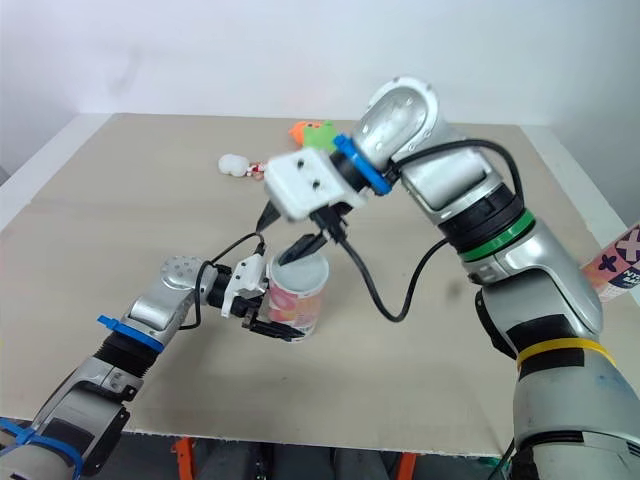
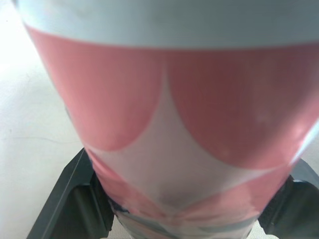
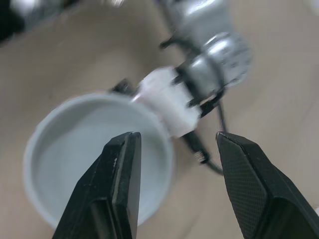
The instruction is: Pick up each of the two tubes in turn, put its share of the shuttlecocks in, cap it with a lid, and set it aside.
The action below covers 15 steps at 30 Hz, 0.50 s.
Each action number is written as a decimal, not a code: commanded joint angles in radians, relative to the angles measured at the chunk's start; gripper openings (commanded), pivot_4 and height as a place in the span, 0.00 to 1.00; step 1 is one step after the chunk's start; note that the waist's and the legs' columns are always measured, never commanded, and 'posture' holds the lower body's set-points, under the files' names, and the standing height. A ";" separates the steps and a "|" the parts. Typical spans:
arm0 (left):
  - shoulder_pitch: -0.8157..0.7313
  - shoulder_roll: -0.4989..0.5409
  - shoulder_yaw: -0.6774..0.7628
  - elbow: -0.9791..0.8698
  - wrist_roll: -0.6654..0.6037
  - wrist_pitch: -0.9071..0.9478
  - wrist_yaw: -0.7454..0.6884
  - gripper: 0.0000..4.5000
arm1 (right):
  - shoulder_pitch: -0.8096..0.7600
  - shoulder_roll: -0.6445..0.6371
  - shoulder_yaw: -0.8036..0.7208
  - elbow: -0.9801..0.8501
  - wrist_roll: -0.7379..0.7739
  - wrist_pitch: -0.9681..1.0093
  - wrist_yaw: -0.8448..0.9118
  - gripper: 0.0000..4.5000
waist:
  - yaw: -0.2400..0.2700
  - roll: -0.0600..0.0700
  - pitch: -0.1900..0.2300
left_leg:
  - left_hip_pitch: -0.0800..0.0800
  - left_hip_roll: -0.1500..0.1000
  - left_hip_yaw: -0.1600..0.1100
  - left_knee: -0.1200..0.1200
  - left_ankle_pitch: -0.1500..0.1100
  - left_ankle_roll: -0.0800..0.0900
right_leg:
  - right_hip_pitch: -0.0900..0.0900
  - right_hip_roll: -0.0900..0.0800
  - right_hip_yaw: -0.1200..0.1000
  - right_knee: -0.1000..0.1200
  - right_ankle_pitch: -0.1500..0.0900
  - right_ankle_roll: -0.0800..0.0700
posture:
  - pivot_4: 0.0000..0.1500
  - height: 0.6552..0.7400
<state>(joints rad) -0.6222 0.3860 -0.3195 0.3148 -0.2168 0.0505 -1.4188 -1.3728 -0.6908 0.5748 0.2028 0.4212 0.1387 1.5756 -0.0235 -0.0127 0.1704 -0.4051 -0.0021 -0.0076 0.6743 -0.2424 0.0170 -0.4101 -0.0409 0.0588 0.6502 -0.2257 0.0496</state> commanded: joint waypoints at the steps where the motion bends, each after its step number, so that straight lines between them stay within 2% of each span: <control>1: 0.015 0.022 0.001 0.001 0.021 0.015 0.017 0.68 | 0.026 -0.039 -0.024 -0.058 0.084 0.061 0.039 0.44 | 0.000 0.000 0.000 | 0.000 0.000 0.000 -0.001 0.000 0.000 | 0.000 0.000 0.000 0.000 0.000 0.000 | 1.00 0.91; 2: 0.014 0.022 0.001 0.001 0.022 0.014 0.017 0.68 | 0.037 -0.038 -0.019 -0.056 0.078 0.062 0.039 0.28 | 0.000 0.000 0.000 | 0.000 0.000 0.000 -0.001 0.000 0.000 | 0.000 0.000 0.000 0.000 0.000 0.000 | 1.00 0.91; 3: 0.015 0.023 0.001 0.000 0.022 0.014 0.016 0.68 | 0.044 -0.037 -0.016 -0.056 0.074 0.066 0.039 0.23 | 0.000 0.000 0.000 | 0.000 0.000 0.000 -0.001 0.000 0.000 | 0.000 0.000 0.000 0.000 0.000 0.000 | 1.00 0.91; 4: 0.015 0.023 0.001 0.000 0.022 0.013 0.016 0.68 | 0.051 -0.040 -0.010 -0.059 0.074 0.067 0.039 0.11 | -0.001 0.000 0.000 | 0.000 0.000 0.000 -0.001 0.000 0.000 | 0.000 0.000 0.000 0.000 0.000 0.000 | 1.00 0.91; 5: 0.015 0.023 0.001 0.001 0.022 0.013 0.016 0.68 | 0.061 -0.046 0.000 -0.062 0.072 0.064 0.039 0.03 | 0.000 0.000 0.000 | 0.000 0.000 0.000 -0.001 0.000 0.000 | 0.000 0.001 0.000 0.000 0.000 0.000 | 1.00 0.91; 9: 0.021 0.026 0.001 -0.007 0.022 0.015 0.018 0.68 | 0.085 -0.069 0.053 -0.079 0.044 0.033 0.039 0.01 | 0.000 0.000 0.000 | 0.000 0.000 0.000 -0.001 0.000 0.000 | -0.001 0.000 0.000 0.000 0.000 0.000 | 1.00 0.91; 15: 0.031 0.034 0.001 -0.022 0.019 0.021 0.022 0.68 | 0.113 -0.068 0.135 -0.059 -0.077 -0.072 0.039 0.01 | -0.001 0.000 0.000 | 0.000 0.000 0.000 -0.001 0.000 0.000 | 0.000 0.001 0.000 0.000 -0.001 0.000 | 1.00 0.91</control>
<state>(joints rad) -0.6070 0.3966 -0.3179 0.2912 -0.2173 0.0552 -1.4058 -1.2643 -0.7522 0.6673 0.1504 0.3915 0.1015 1.5768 -0.0247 -0.0128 0.1703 -0.4048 -0.0018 -0.0078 0.6729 -0.2424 0.0170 -0.4104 -0.0395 0.0586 0.6499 -0.2266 0.0492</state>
